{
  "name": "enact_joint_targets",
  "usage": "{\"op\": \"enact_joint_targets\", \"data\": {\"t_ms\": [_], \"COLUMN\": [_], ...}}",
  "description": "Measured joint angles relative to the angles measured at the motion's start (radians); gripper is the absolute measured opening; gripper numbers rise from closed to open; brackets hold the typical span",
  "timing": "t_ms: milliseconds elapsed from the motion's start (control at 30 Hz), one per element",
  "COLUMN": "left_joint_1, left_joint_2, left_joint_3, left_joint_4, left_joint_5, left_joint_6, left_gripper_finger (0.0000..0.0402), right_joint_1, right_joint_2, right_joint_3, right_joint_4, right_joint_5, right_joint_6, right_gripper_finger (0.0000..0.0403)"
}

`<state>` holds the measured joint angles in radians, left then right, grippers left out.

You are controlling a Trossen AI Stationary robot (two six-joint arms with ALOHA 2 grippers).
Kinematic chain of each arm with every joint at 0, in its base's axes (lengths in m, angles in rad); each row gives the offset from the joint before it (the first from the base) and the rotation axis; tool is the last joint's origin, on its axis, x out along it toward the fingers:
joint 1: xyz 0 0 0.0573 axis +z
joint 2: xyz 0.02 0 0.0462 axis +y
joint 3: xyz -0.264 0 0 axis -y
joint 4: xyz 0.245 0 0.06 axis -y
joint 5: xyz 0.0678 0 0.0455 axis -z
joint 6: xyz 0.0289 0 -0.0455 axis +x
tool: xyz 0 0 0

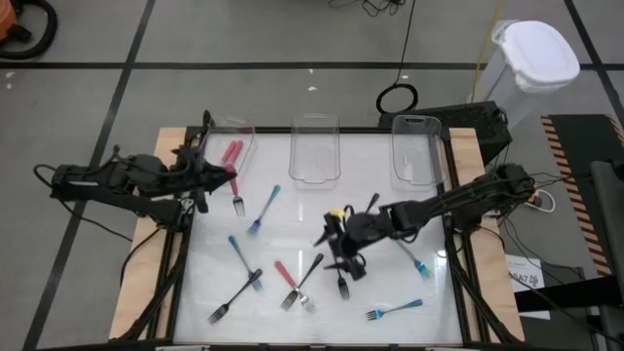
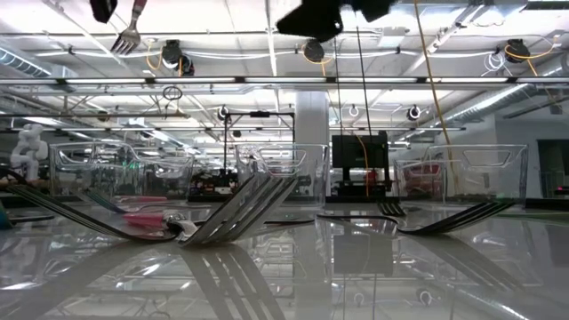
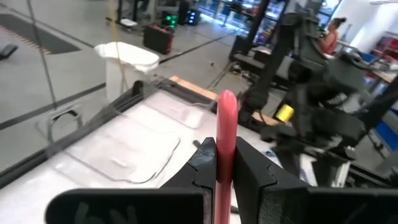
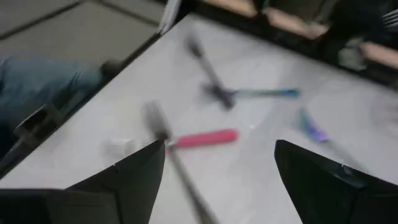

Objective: Sort silverware by color (type)
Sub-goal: Put the pink fork into the left transparent bin

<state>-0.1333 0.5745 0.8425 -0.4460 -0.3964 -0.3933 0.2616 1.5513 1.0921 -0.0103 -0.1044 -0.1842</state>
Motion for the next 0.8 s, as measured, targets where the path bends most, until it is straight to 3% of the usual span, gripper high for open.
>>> {"op": "enact_joint_targets", "data": {"t_ms": [233,333,567,800], "left_joint_1": [0.07,0.114,0.267,0.432], "left_joint_2": [-0.016,-0.012,-0.011,-0.006], "left_joint_3": [0.0,0.0,0.0,0.0], "left_joint_4": [-0.043,-0.056,-0.217,-0.194], "left_joint_5": [0.003,0.032,0.048,0.138], "left_joint_6": [-0.028,-0.028,-0.045,0.027], "left_gripper_finger": [0.0026,0.0026,0.0026,0.0026], "right_joint_1": [0.092,0.111,0.121,0.144], "right_joint_2": [0.001,0.001,0.001,0.001], "right_joint_3": [-0.07,-0.07,-0.07,-0.07], "right_joint_4": [0.067,0.089,0.149,0.199], "right_joint_5": [0.007,0.056,0.153,0.161], "right_joint_6": [-0.009,-0.009,0.067,0.151], "right_gripper_finger": [0.0299,0.0299,0.0299,0.0299]}}
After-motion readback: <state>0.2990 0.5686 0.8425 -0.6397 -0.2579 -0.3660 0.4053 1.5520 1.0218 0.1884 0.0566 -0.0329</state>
